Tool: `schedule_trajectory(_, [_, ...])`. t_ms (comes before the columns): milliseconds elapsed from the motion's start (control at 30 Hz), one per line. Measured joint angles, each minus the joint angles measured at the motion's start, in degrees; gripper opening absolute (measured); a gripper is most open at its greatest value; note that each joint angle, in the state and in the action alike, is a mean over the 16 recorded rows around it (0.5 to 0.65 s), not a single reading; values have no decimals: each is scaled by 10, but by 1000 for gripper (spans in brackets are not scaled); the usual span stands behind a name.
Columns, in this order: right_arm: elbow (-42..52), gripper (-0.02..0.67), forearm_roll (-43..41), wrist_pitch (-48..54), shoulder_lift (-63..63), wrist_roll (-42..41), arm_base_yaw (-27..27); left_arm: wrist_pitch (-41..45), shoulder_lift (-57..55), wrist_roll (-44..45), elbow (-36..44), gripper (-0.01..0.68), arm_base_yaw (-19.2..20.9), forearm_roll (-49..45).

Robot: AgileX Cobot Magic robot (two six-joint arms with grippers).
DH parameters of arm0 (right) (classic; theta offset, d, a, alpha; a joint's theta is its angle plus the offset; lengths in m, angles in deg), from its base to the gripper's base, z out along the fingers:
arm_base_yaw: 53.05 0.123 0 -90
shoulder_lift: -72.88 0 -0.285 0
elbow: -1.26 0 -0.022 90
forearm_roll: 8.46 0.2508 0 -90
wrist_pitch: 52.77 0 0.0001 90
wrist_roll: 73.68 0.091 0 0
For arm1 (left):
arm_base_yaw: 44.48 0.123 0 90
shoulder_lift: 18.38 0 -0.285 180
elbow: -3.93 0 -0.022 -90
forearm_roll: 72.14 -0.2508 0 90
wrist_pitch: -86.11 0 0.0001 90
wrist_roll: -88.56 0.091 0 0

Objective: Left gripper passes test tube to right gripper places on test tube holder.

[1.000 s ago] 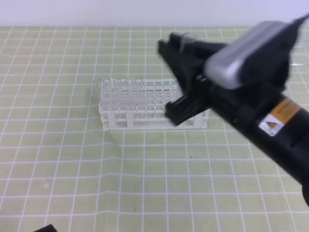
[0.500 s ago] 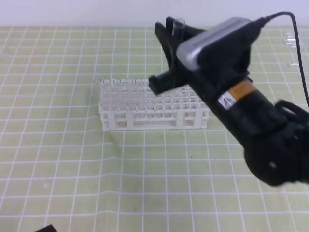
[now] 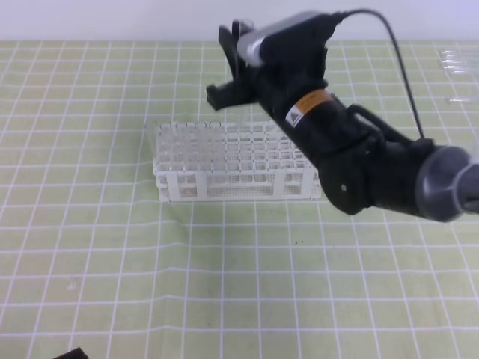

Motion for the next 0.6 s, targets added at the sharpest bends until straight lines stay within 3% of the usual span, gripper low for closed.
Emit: schedule_trajectory(600, [-38,85,-70,-51,88,77,-32,1,1,0,1,-2,0,-3])
